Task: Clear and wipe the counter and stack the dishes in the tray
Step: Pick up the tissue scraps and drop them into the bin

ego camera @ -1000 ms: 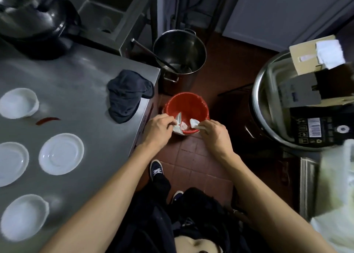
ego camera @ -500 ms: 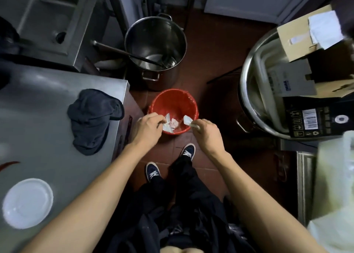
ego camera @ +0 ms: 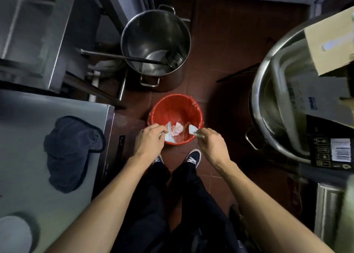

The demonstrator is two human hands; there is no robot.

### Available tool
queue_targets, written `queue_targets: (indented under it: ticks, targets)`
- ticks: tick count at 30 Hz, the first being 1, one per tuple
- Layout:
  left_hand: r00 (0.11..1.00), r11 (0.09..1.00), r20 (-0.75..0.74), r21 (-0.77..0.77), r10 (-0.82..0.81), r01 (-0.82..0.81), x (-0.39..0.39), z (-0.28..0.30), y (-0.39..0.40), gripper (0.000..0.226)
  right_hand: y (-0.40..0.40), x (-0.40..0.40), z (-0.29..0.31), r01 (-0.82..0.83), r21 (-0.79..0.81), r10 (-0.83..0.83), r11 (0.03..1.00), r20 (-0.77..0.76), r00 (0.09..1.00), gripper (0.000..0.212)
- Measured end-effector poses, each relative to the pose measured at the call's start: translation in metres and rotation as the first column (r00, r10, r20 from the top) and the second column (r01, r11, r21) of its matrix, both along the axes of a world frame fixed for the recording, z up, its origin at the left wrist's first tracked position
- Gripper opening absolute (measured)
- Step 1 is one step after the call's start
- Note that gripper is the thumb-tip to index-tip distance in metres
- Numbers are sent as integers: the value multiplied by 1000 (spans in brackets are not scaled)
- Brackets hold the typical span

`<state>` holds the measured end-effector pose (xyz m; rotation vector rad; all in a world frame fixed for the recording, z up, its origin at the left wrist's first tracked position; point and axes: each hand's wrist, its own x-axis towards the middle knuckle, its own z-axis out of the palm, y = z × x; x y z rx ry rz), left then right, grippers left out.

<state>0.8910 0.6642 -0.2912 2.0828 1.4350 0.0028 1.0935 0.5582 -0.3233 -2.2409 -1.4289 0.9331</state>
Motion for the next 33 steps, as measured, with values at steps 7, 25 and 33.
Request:
queue_targets:
  ticks: [7,25,33]
  targets:
    - [997,992,-11,-95,-81,80,14,-80,26,18,13,0,-71,18,-136,-21,991,-15,1000,21]
    - [993,973,-105,-227,-56,31,9,-298,62,20,48,-27,-282,168,-264,-196,950,-82,977,20]
    - [981,955,-115,-271,-156,120,10,-361,68,23,57,-36,-341,274,-317,-322,908,-111,940,23]
